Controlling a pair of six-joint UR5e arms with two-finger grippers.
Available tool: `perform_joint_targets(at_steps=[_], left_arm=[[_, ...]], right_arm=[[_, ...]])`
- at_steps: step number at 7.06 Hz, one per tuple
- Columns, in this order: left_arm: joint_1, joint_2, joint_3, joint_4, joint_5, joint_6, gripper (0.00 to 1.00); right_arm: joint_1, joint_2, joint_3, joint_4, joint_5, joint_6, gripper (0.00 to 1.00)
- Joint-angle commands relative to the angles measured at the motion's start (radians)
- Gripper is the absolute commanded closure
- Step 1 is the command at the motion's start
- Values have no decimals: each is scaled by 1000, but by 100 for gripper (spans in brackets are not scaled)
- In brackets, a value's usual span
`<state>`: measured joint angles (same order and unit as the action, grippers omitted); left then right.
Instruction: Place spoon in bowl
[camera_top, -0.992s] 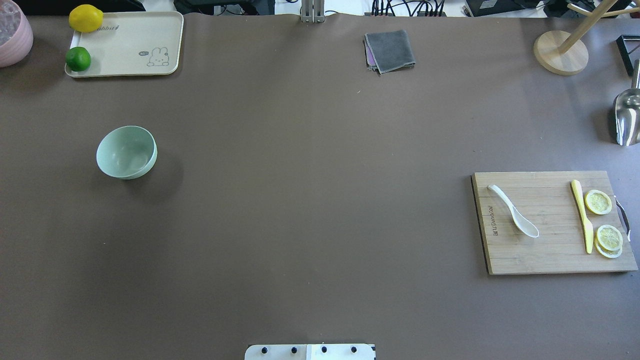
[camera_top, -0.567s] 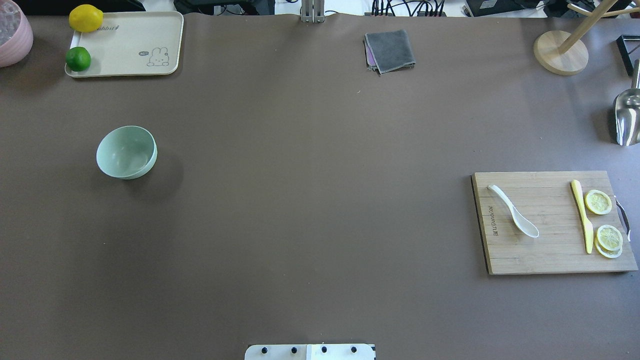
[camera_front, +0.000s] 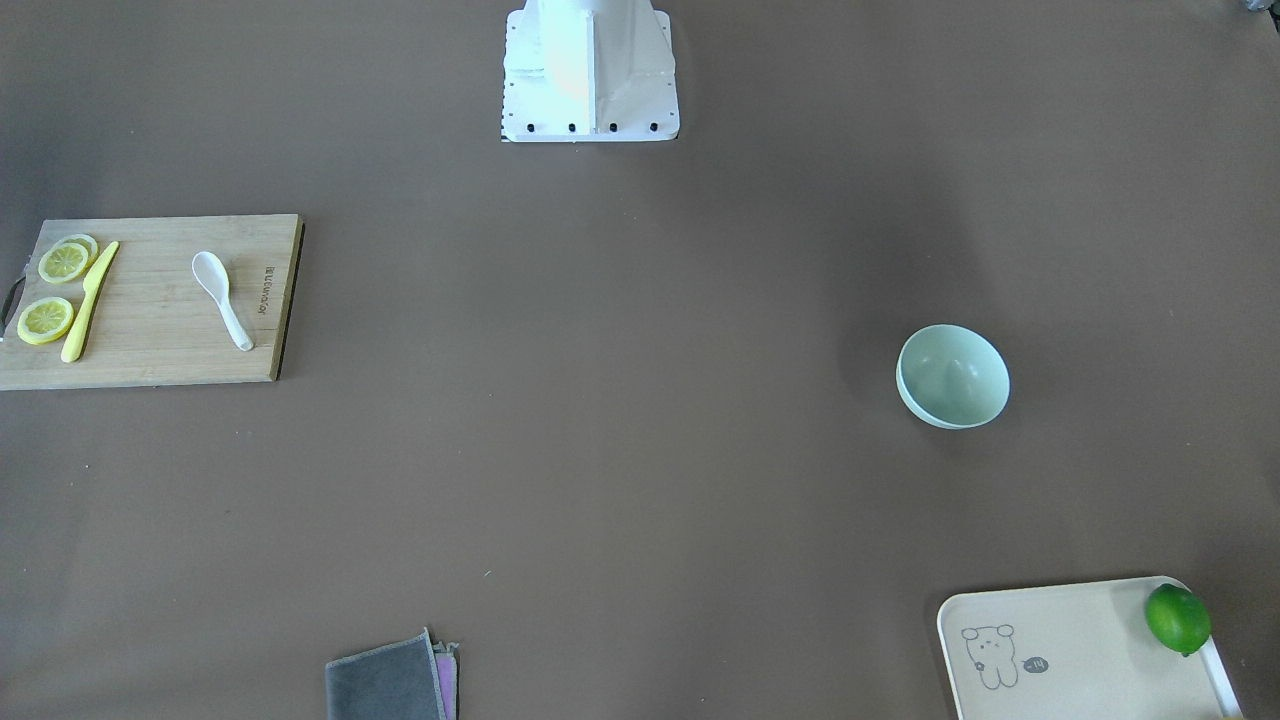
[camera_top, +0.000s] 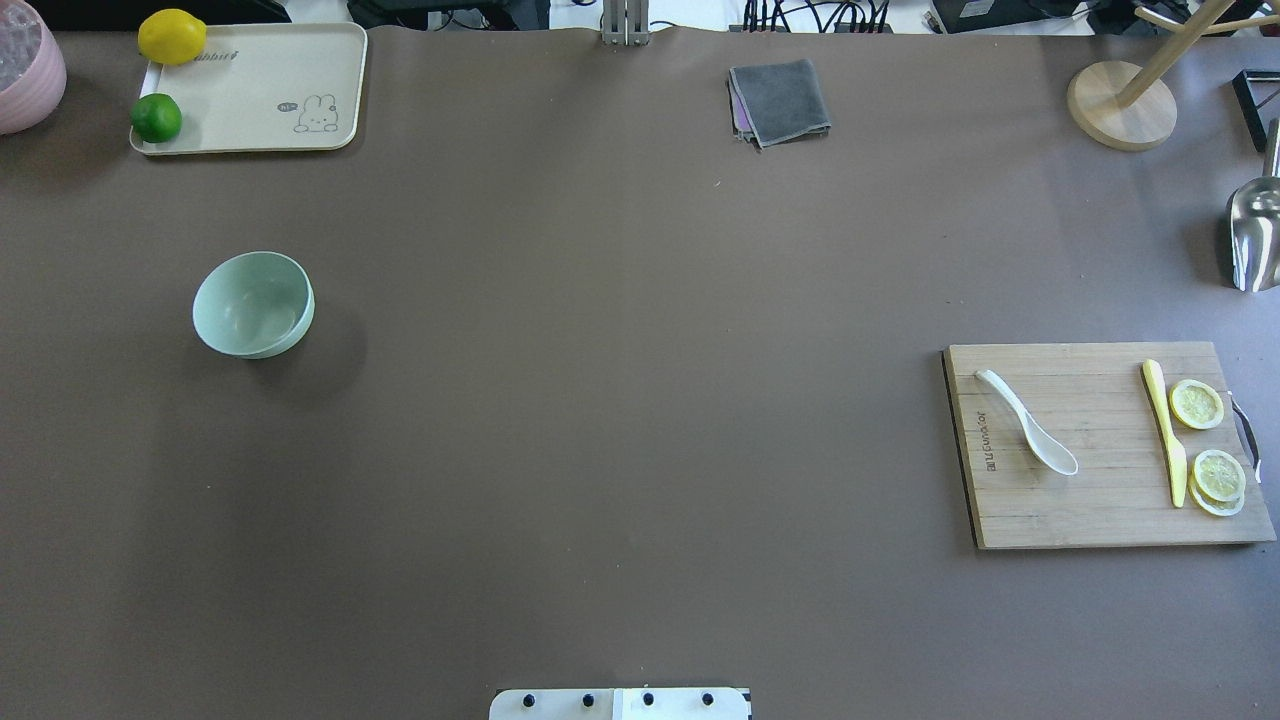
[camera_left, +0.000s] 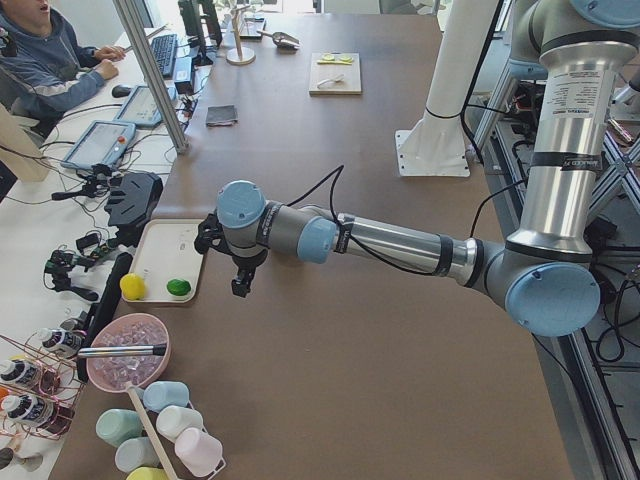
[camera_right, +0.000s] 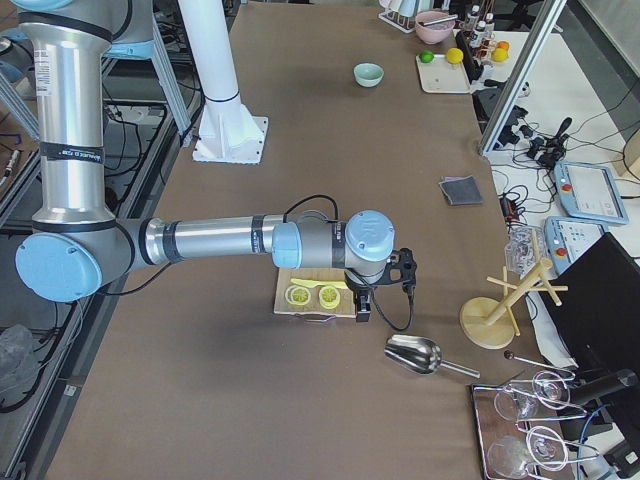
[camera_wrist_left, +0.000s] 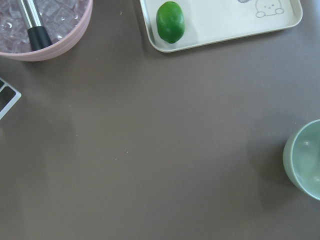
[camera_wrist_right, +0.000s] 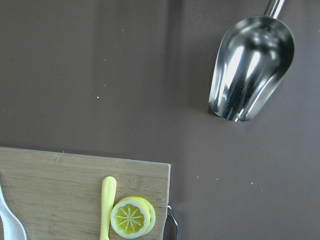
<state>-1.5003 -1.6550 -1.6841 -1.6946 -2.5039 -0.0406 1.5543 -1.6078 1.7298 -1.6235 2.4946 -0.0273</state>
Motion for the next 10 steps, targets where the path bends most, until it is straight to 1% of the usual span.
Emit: perform_joint_targets(at_steps=[1, 2, 3, 4, 5, 6, 7, 8, 9, 10], left_arm=[[117, -20, 1, -107, -10, -164, 3], [194, -23, 4, -147, 19, -182, 3], [260, -26, 0, -154, 83, -196, 3], [331, -29, 7, -201, 140, -261, 3], [374, -28, 41, -294, 202, -310, 2], [411, -29, 97, -398, 209, -390, 2], [467, -63, 147, -459, 211, -465, 3], [495, -92, 164, -459, 212, -499, 3], [515, -94, 168, -458, 214, -510, 4], [520, -109, 199, -459, 214, -507, 7]], right_arm=[[-58, 0, 31, 1, 17, 1, 0], [-80, 0, 40, 1, 18, 6, 0], [-106, 0, 50, 1, 18, 4, 0], [-123, 0, 62, 1, 18, 6, 0], [-149, 0, 74, 1, 18, 6, 0], [-172, 5, 74, 1, 18, 6, 0], [-186, 6, 86, 1, 18, 7, 0], [-194, 9, 89, -1, 26, 10, 0], [-204, 11, 89, -1, 29, 26, 0], [-212, 11, 89, -1, 27, 33, 0]])
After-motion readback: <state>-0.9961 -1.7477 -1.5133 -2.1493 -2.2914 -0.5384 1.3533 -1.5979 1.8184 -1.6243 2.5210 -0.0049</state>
